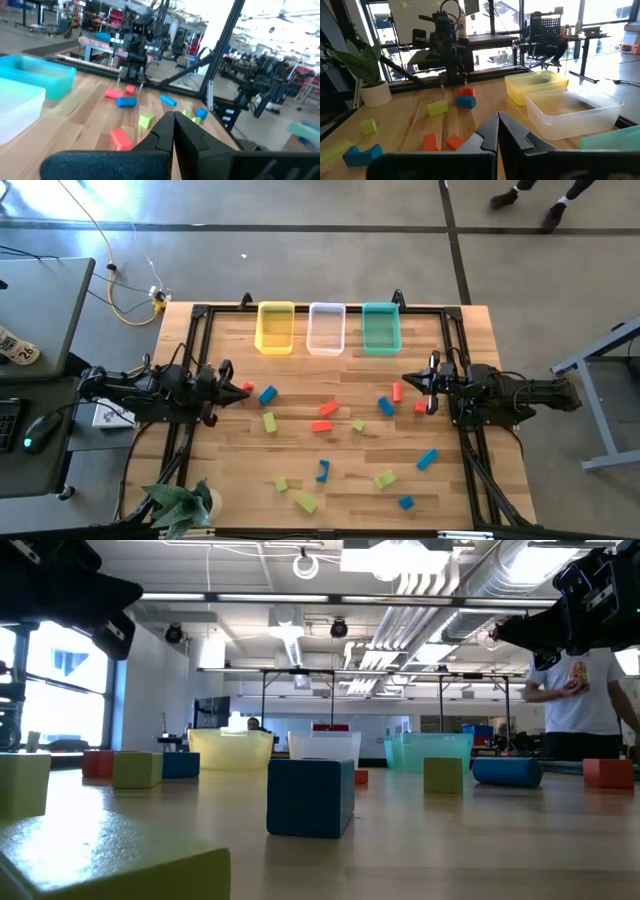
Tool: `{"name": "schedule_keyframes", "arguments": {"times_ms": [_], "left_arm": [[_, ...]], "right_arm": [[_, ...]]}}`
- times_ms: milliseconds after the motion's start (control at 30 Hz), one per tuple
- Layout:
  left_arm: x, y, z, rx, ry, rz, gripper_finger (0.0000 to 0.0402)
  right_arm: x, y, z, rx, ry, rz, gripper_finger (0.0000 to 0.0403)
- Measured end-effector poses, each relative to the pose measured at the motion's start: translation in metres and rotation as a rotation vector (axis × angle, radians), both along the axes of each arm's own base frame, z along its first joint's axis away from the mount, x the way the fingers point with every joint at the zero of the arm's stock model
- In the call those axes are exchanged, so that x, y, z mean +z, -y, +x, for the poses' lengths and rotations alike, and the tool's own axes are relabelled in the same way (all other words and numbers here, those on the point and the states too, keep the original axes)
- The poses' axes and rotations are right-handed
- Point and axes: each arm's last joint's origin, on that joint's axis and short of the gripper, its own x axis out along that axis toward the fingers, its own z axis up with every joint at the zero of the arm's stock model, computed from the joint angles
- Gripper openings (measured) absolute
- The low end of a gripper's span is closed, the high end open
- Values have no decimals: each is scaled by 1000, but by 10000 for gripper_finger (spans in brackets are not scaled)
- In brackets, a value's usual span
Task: Sort & place blocks by color
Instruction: Put the blue block into the yellow bin
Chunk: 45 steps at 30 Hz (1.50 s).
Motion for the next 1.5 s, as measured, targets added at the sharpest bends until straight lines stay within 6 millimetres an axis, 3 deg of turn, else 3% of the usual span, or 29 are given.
{"name": "schedule_keyframes", "arguments": {"times_ms": [600, 867, 1200, 1333, 1500], "left_arm": [[6, 1, 0, -47, 60, 26, 0], [6, -1, 0, 52, 59, 23, 3], [9, -4, -1, 153, 91, -32, 73], [20, -7, -4, 238, 226, -145, 97], [50, -9, -13, 313, 358, -91, 101]], "right_arm": [[0, 0, 0, 0, 0, 0, 0], [0, 0, 0, 0, 0, 0, 0], [0, 0, 0, 0, 0, 0, 0], [0, 0, 0, 0, 0, 0, 0], [0, 0, 0, 0, 0, 0, 0]]}}
